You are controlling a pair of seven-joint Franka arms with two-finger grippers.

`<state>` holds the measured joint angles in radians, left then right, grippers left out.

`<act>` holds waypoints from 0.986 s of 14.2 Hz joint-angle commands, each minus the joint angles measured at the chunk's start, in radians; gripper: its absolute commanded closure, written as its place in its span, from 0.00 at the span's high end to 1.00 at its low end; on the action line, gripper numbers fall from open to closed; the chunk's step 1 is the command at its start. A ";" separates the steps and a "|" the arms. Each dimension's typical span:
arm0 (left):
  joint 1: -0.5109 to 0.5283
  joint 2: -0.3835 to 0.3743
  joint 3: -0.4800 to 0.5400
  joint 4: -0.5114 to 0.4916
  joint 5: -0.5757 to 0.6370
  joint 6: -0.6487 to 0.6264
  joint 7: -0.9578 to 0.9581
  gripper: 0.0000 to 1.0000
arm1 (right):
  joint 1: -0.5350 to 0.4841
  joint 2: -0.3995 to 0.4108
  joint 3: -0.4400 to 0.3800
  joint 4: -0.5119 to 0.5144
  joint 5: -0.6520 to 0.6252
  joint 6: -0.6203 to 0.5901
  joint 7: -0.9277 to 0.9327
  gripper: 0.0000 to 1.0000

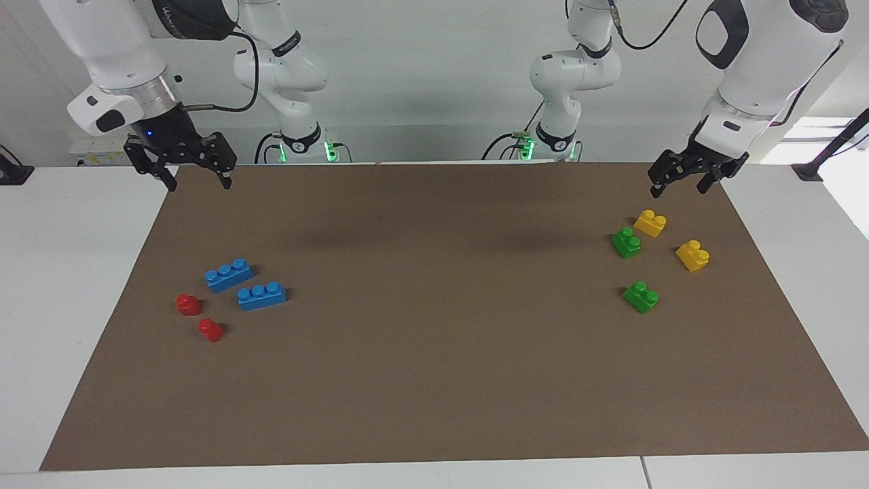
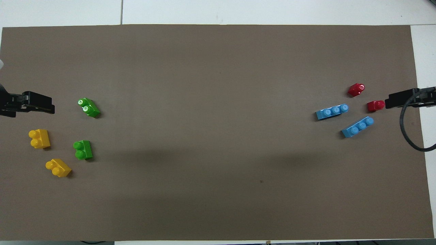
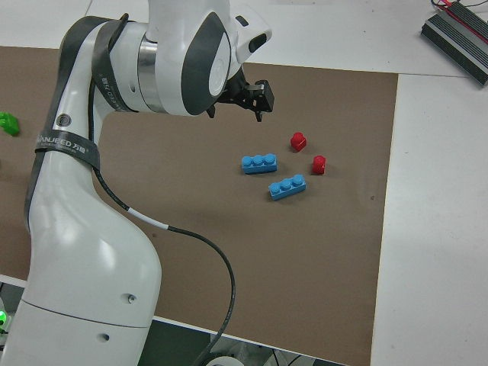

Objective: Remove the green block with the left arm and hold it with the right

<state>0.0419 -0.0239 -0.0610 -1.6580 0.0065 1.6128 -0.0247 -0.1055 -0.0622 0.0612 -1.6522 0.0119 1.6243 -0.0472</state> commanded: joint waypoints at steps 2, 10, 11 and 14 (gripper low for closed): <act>-0.013 -0.021 0.013 -0.016 -0.013 0.002 -0.001 1.00 | -0.029 -0.025 0.005 -0.027 -0.013 -0.012 -0.029 1.00; -0.013 -0.022 0.012 -0.017 -0.013 0.002 -0.001 1.00 | -0.031 -0.011 0.005 -0.018 -0.013 -0.014 -0.026 1.00; -0.013 -0.022 0.012 -0.017 -0.013 0.001 -0.001 1.00 | -0.030 -0.007 0.005 -0.008 -0.013 -0.021 -0.026 1.00; -0.013 -0.022 0.012 -0.017 -0.013 0.001 -0.001 1.00 | -0.026 0.013 0.006 0.040 -0.006 -0.044 -0.020 1.00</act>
<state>0.0418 -0.0239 -0.0611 -1.6580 0.0059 1.6133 -0.0247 -0.1245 -0.0612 0.0605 -1.6485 0.0119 1.6159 -0.0476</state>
